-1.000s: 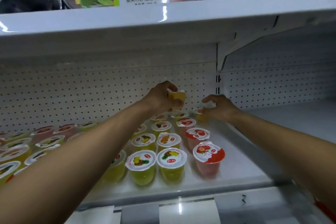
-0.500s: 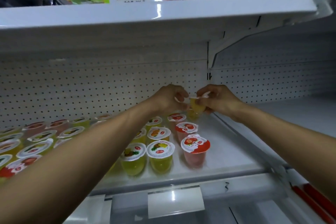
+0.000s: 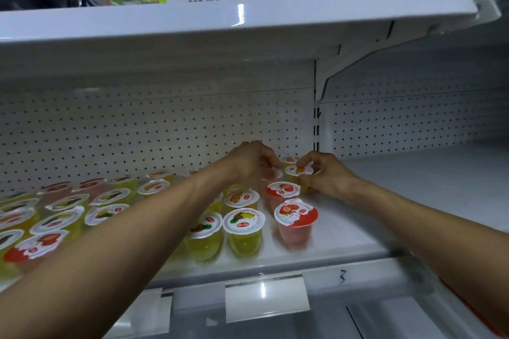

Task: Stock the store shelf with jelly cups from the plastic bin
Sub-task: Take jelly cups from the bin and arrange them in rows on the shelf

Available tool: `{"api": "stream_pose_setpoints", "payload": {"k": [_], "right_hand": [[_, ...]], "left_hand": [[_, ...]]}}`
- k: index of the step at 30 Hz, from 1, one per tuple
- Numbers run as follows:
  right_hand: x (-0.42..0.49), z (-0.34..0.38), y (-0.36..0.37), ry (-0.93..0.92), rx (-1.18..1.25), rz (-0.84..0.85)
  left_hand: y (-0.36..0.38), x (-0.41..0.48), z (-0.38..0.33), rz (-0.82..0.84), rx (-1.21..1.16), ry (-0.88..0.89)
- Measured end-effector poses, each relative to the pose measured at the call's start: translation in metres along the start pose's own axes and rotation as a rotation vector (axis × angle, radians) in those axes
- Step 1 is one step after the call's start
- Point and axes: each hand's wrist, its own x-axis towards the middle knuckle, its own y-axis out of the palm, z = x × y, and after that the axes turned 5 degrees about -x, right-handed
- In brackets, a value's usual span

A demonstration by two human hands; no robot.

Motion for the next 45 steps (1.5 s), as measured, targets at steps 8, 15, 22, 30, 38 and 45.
{"api": "stream_pose_setpoints", "payload": {"k": [8, 15, 22, 30, 38, 45], "right_hand": [[-0.004, 0.005, -0.004, -0.027, -0.121, 0.034], [-0.048, 0.019, -0.031, -0.229, -0.506, -0.159], [-0.141, 0.043, -0.046, -0.472, -0.552, -0.262], [-0.244, 0.057, -0.004, -0.642, -0.483, -0.171], [-0.301, 0.102, 0.100, -0.748, -0.420, 0.114], [-0.324, 0.168, 0.231, -0.848, -0.351, 0.336]], "left_hand": [[-0.001, -0.003, -0.001, -0.043, 0.013, -0.037], [-0.017, -0.043, -0.026, -0.222, 0.289, -0.031], [-0.010, -0.146, -0.075, -0.473, 0.392, 0.045], [0.025, -0.302, -0.078, -0.481, 0.210, -0.175], [0.024, -0.442, -0.038, -0.401, 0.190, -0.487], [-0.003, -0.558, 0.036, -0.403, 0.143, -0.724]]}}
